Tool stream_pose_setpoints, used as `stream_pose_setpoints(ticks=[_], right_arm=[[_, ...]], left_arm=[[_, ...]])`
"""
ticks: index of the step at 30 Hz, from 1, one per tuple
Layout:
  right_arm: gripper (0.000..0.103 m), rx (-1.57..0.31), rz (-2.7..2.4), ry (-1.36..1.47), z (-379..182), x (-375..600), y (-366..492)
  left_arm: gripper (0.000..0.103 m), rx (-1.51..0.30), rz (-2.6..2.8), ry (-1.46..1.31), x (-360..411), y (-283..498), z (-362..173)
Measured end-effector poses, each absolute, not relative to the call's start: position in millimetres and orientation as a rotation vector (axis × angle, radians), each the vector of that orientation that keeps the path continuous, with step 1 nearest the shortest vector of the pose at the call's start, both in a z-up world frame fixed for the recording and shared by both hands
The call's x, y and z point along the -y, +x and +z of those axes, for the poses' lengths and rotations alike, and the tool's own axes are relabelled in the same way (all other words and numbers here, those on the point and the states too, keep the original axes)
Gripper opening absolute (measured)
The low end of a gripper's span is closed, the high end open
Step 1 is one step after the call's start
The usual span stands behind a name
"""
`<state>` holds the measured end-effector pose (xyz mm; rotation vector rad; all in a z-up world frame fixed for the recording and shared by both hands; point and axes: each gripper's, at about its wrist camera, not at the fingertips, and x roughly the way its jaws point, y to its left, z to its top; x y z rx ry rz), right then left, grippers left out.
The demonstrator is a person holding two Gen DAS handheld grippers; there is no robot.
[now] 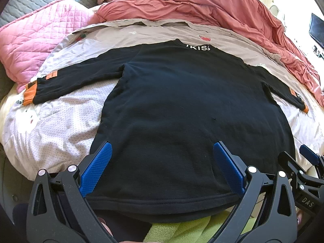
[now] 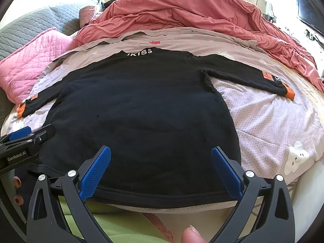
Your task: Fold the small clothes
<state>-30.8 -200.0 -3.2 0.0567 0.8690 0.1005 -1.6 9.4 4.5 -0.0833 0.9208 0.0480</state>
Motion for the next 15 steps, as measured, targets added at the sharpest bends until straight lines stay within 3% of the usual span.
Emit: stream_pose_setpoints(ticks=[15], right_arm=[[0.099, -0.862, 0.098, 0.062, -3.0, 201.2, -28.1]], left_arm=[[0.094, -0.927, 0.055, -0.083, -12.9, 1.3, 3.6]])
